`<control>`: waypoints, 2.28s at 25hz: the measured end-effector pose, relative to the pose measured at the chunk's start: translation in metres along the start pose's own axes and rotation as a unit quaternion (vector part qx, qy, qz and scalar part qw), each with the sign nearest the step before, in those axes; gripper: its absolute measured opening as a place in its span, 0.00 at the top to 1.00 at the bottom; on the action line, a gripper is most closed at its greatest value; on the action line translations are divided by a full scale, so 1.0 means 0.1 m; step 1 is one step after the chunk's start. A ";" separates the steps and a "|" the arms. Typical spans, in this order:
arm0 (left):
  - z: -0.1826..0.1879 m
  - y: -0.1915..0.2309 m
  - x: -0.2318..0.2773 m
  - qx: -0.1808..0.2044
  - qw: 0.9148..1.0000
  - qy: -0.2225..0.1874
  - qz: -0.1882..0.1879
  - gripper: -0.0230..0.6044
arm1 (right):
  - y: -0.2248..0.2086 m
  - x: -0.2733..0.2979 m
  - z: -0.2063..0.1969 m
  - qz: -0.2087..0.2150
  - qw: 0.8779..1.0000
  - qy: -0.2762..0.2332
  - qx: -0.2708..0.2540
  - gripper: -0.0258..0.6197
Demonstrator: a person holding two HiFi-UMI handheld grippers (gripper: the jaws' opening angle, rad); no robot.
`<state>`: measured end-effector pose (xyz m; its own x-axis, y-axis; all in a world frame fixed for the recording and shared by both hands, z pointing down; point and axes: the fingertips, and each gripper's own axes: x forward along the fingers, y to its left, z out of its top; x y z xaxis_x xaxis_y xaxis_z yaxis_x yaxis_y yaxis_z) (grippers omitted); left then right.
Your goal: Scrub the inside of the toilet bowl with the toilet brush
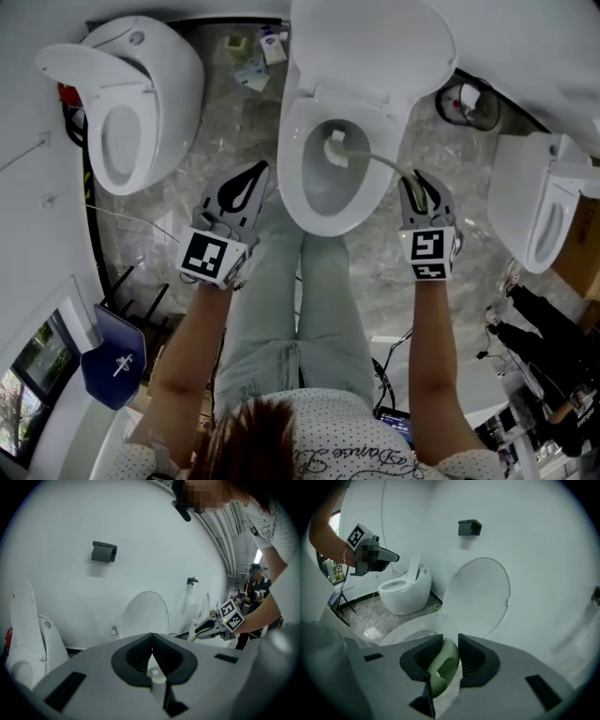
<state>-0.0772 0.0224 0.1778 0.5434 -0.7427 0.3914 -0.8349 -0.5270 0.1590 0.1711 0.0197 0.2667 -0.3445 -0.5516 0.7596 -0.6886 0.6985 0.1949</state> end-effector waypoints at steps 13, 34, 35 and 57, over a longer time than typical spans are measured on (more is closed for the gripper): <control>-0.93 0.56 0.55 -0.020 1.000 0.010 0.006 0.96 | 0.27 1.29 -0.78 -0.028 0.993 0.021 0.115 0.79; -1.68 0.68 0.85 -0.039 0.999 0.031 -0.017 0.96 | 0.55 1.72 -1.37 -0.113 0.972 0.002 0.204 0.78; -1.69 0.68 0.85 -0.039 0.999 0.032 -0.019 0.96 | 0.58 1.73 -1.38 -0.110 0.972 0.004 0.207 0.78; -1.75 0.52 0.90 -0.044 0.998 0.038 -0.037 0.96 | 1.02 1.59 -1.04 0.015 0.999 -0.015 -0.045 0.79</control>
<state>-0.0872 0.0000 0.3802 0.5991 -0.6675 0.4421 -0.7984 -0.5390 0.2683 0.1129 0.0504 0.4718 -0.3847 -0.5424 0.7469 -0.6178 0.7525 0.2283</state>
